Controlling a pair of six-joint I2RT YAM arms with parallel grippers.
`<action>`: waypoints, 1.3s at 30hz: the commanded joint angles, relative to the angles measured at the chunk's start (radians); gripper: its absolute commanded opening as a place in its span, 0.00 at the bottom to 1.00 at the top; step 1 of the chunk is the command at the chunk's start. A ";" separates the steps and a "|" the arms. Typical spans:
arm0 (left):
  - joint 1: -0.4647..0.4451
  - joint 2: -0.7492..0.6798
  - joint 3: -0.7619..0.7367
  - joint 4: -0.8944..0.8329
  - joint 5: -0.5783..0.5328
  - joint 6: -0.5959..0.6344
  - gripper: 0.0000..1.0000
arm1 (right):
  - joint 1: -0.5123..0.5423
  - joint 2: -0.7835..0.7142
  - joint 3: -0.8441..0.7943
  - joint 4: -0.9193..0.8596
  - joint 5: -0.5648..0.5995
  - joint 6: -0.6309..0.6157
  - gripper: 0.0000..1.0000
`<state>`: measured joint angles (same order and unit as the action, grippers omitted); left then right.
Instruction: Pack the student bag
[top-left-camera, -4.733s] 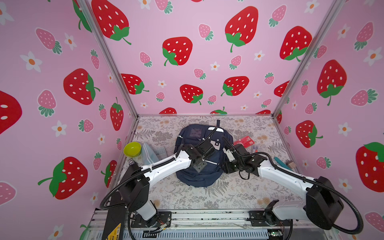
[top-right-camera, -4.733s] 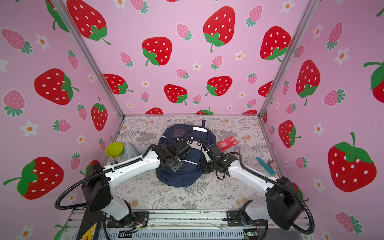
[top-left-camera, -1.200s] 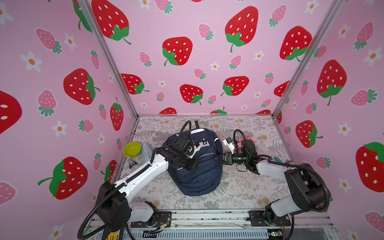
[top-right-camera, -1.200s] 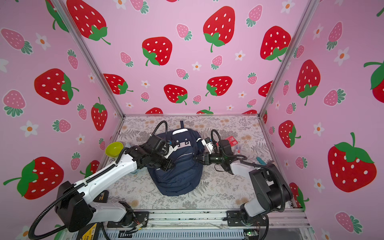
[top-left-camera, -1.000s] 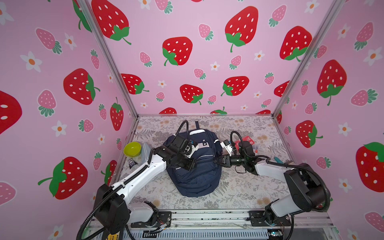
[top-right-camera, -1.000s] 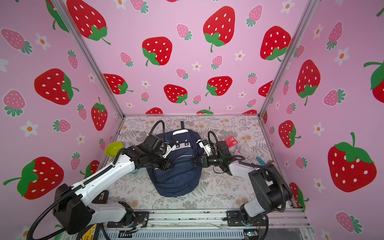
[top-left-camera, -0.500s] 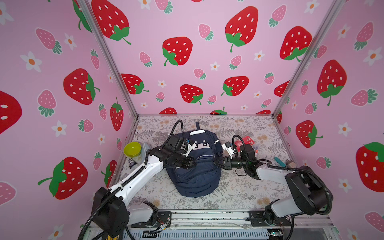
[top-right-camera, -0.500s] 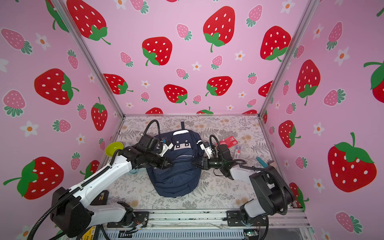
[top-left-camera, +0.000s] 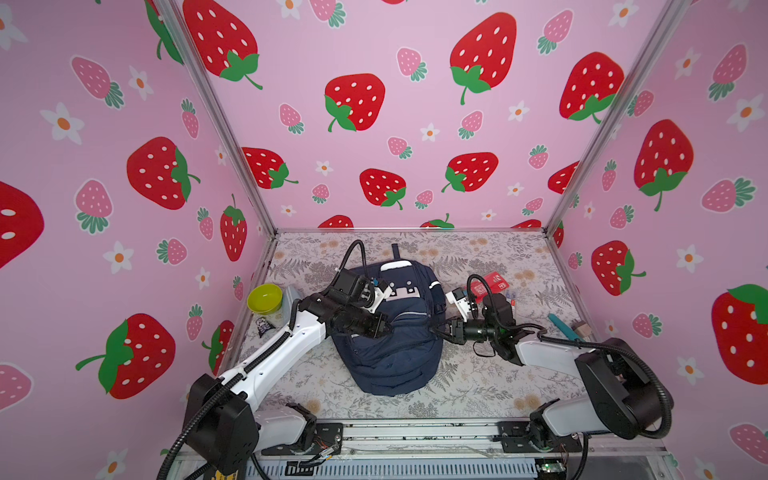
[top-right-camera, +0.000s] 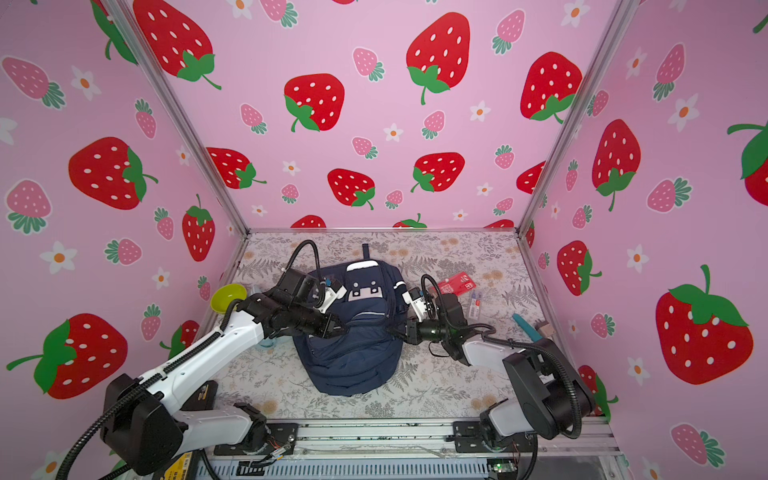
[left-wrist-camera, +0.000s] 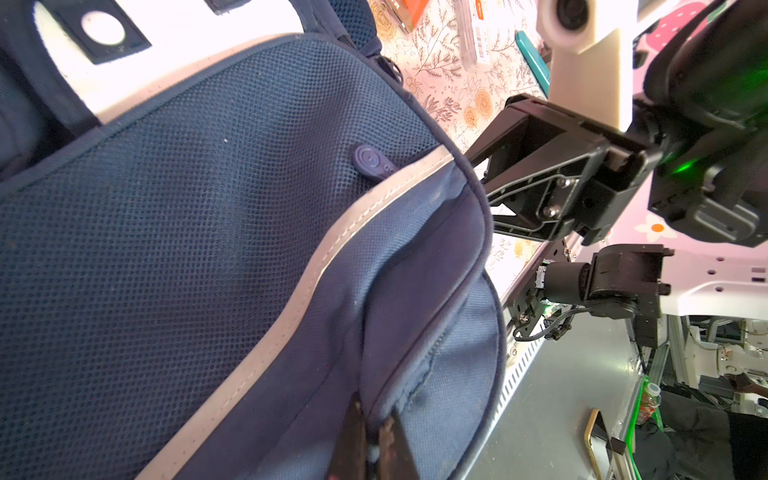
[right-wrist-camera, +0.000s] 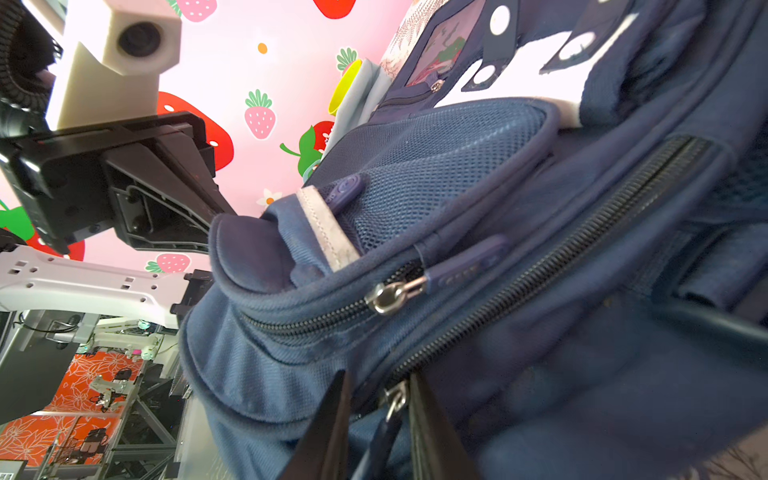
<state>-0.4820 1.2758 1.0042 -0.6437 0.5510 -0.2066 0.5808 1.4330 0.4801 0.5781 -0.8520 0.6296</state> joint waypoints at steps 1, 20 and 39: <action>0.019 -0.036 0.028 0.173 0.070 -0.025 0.00 | 0.027 -0.008 -0.031 -0.073 -0.034 -0.033 0.25; 0.020 -0.018 0.019 0.153 0.066 -0.004 0.00 | 0.070 -0.062 -0.021 -0.225 0.072 -0.091 0.16; 0.020 0.002 0.017 0.106 -0.001 0.006 0.00 | 0.109 -0.189 0.081 -0.505 0.358 -0.185 0.00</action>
<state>-0.4694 1.2816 0.9932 -0.6014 0.5529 -0.2016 0.6765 1.3018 0.5659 0.1612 -0.5716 0.4736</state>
